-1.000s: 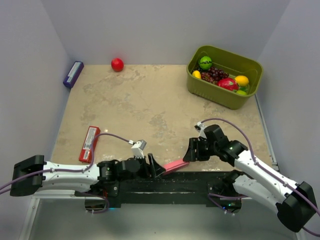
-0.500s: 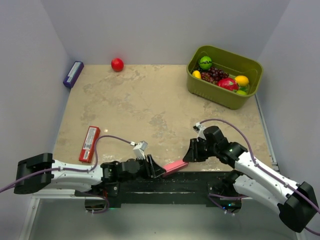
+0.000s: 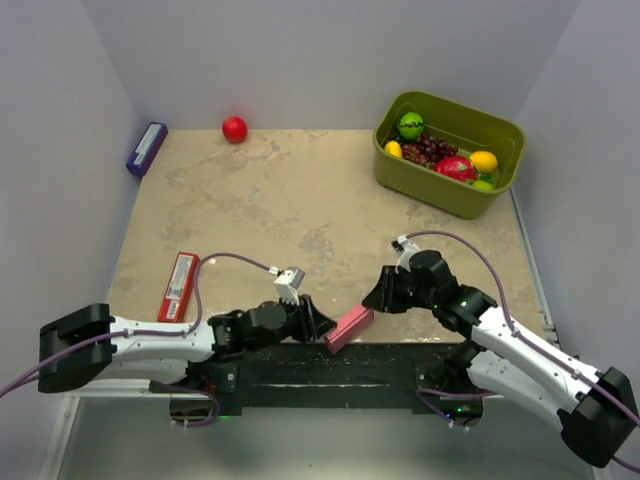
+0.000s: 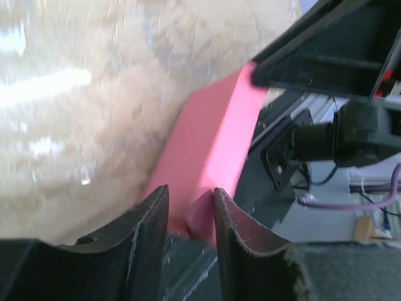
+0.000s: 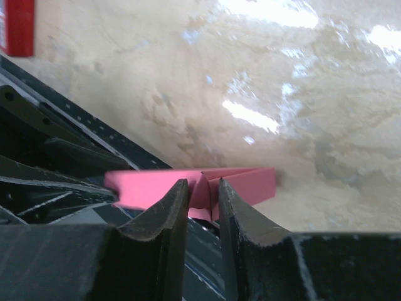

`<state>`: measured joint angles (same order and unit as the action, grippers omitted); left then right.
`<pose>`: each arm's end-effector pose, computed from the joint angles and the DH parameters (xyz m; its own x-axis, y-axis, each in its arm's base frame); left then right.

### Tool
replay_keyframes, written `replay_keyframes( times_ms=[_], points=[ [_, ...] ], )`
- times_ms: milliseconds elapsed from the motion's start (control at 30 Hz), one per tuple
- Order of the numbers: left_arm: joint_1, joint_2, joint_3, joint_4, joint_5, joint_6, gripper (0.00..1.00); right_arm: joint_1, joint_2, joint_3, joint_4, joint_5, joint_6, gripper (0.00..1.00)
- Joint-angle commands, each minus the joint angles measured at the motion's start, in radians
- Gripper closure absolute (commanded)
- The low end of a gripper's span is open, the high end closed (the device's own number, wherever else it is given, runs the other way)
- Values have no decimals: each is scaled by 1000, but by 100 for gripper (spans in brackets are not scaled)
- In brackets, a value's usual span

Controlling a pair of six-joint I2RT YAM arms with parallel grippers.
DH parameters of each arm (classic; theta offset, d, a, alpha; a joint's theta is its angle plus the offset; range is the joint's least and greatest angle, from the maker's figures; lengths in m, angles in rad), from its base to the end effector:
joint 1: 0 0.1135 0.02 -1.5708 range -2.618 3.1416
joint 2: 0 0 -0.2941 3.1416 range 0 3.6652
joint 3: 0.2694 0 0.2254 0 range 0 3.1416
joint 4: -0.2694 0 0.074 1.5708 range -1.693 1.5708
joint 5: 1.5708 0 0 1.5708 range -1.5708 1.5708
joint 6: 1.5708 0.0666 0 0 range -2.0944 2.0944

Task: Fold the paper box

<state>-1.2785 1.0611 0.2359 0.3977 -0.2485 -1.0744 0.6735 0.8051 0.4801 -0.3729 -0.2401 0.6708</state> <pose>0.0716 -0.1811 0.1938 -0.8163 -0.2450 -0.5231 0.3063 0.5842 -0.7516 0.1054 0.1044 0.2239 -0.8586 0.0873 -0.5052 -0.2739 0.7548 0.5960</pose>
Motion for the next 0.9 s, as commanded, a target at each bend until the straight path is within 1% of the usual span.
replay_keyframes(
  times_ms=[0, 33, 67, 133, 200, 233, 300, 333, 400, 433, 467, 500, 533, 567, 633, 667, 700, 733, 800, 833, 867],
  points=[
    [74, 43, 143, 64, -38, 279, 73, 21, 14, 37, 253, 56, 43, 87],
    [88, 63, 154, 72, -43, 316, 73, 21, 20, 31, 293, 76, 38, 87],
    [96, 75, 170, 78, -52, 379, 73, 21, 34, 28, 368, 97, 32, 87],
    [129, 109, 189, 102, -34, 427, 73, 21, 63, 38, 435, 130, 29, 87],
    [149, 134, 227, 83, -14, 484, 73, 23, 106, 69, 488, 145, 9, 88],
    [163, 135, 238, 75, -17, 523, 69, 21, 115, 74, 505, 153, -17, 88],
    [191, 128, 270, 38, -17, 559, 66, 23, 146, 72, 569, 188, -57, 87],
    [224, 123, 279, 26, -17, 591, 62, 21, 161, 63, 592, 196, -95, 86],
    [261, 109, 299, 10, 9, 616, 58, 23, 216, 54, 666, 202, -125, 86],
    [295, 105, 304, 6, 23, 632, 52, 23, 233, 42, 695, 200, -146, 85],
    [307, 103, 312, -9, 43, 640, 48, 20, 250, 37, 735, 200, -148, 81],
    [320, 102, 316, -23, 54, 648, 44, 23, 279, 38, 729, 214, -152, 76],
    [341, 99, 322, -39, 63, 659, 39, 23, 285, 61, 704, 237, -166, 67],
    [347, 86, 324, -71, 74, 660, 38, 21, 287, 71, 657, 237, -171, 63],
    [355, 74, 313, -83, 89, 663, 33, 23, 255, 81, 622, 266, -185, 52],
    [357, 62, 295, -86, 101, 663, 32, 21, 240, 81, 586, 271, -186, 43],
    [357, 59, 286, -89, 98, 662, 30, 21, 206, 80, 563, 281, -185, 38],
    [364, 56, 272, -94, 97, 651, 27, 23, 191, 83, 504, 295, -178, 35],
    [401, 57, 264, -117, 110, 637, 23, 23, 146, 86, 451, 320, -183, 28],
    [416, 59, 258, -122, 148, 630, 21, 23, 134, 86, 406, 323, -171, 24],
    [435, 57, 253, -125, 166, 627, 20, 20, 122, 84, 393, 340, -157, 16]
  ],
)
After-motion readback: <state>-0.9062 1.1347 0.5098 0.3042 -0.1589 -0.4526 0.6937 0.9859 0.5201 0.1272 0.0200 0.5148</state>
